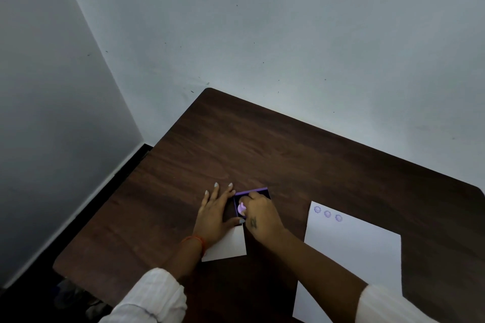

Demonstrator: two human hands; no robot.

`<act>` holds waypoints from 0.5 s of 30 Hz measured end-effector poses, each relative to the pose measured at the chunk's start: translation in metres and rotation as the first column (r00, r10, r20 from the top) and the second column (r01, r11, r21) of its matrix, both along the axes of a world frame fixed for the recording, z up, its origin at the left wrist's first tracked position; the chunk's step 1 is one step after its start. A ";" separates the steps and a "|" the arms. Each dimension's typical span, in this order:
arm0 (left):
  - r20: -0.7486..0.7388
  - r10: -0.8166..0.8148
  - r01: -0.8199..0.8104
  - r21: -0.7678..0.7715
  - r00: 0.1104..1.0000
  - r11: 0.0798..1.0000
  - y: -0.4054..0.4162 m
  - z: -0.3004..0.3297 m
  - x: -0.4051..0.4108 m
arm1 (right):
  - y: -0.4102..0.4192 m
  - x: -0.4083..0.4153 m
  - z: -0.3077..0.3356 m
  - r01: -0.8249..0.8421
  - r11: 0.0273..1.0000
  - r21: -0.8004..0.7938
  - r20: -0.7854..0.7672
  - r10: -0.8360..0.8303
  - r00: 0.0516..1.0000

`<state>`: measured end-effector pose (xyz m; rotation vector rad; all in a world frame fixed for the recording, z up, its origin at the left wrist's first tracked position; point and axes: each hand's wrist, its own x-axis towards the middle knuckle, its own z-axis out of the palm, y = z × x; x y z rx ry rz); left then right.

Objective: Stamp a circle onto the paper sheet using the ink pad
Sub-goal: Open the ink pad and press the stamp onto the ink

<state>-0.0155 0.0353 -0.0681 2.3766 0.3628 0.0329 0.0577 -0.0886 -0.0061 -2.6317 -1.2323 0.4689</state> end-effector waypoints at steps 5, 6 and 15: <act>0.002 -0.001 0.001 -0.015 1.000 1.000 0.000 0.002 0.000 | 0.001 0.005 0.014 0.063 0.998 -0.014 -0.114 -0.064 0.991; 0.006 0.000 0.000 -0.027 1.000 1.000 0.000 0.003 0.000 | 0.003 0.009 0.020 0.104 0.994 -0.041 -0.165 -0.109 0.980; 0.002 0.001 -0.001 -0.005 1.000 1.000 0.000 0.001 0.000 | -0.008 0.008 0.013 0.031 0.998 -0.046 -0.090 -0.035 0.995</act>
